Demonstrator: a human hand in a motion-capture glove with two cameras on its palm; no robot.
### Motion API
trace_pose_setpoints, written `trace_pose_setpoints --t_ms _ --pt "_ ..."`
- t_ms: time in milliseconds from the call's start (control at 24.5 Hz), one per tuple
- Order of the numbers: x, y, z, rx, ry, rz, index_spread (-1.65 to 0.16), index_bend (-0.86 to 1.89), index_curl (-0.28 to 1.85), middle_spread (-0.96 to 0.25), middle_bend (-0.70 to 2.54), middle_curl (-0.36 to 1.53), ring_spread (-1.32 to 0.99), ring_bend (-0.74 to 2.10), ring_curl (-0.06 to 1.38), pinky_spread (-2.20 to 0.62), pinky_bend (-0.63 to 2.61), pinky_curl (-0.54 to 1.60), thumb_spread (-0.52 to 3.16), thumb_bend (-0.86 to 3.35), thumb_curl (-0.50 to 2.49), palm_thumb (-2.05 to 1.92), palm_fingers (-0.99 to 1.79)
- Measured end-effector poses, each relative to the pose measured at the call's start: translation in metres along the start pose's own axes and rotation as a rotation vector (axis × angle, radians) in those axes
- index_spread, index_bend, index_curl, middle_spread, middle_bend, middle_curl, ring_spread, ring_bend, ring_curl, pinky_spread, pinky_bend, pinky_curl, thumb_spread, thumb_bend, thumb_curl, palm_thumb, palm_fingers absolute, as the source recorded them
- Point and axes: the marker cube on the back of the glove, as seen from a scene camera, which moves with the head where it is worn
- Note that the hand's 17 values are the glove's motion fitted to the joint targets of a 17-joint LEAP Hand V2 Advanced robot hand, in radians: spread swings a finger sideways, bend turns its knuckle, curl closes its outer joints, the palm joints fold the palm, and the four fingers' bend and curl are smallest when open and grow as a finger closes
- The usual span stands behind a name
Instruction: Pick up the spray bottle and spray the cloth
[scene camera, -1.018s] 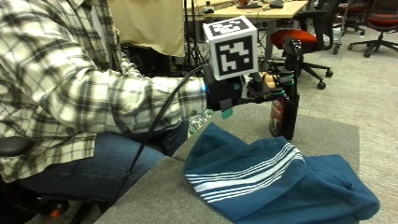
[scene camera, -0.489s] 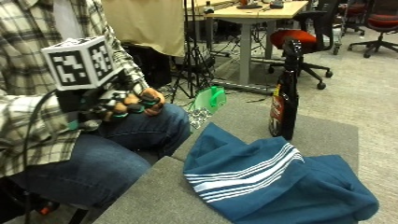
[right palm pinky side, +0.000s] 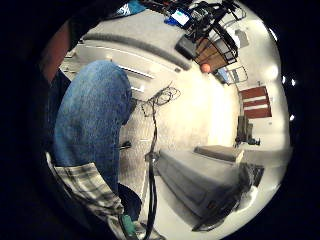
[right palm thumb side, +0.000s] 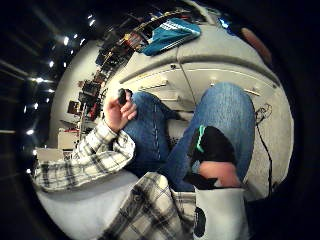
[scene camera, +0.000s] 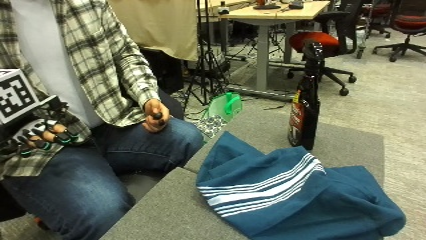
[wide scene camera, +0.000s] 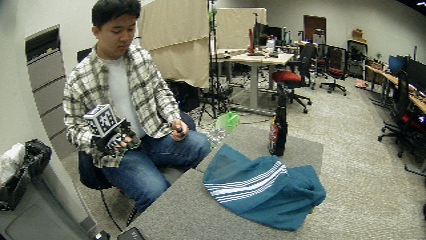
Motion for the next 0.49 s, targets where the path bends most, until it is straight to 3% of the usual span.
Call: trace_pose_setpoints --t_ms 81,489 --pt "0.013 -0.004 0.016 0.010 -0.097 0.033 -0.35 0.21 0.35 -0.05 0.19 0.34 0.14 0.23 0.28 0.24 0.32 0.27 1.10 -0.01 0.52 0.68 0.23" --pt "0.027 0.049 0.031 0.071 -0.127 0.106 -0.35 0.22 0.37 -0.04 0.17 0.32 0.13 0.19 0.27 0.23 0.29 0.26 1.12 -0.01 0.54 0.73 0.25"
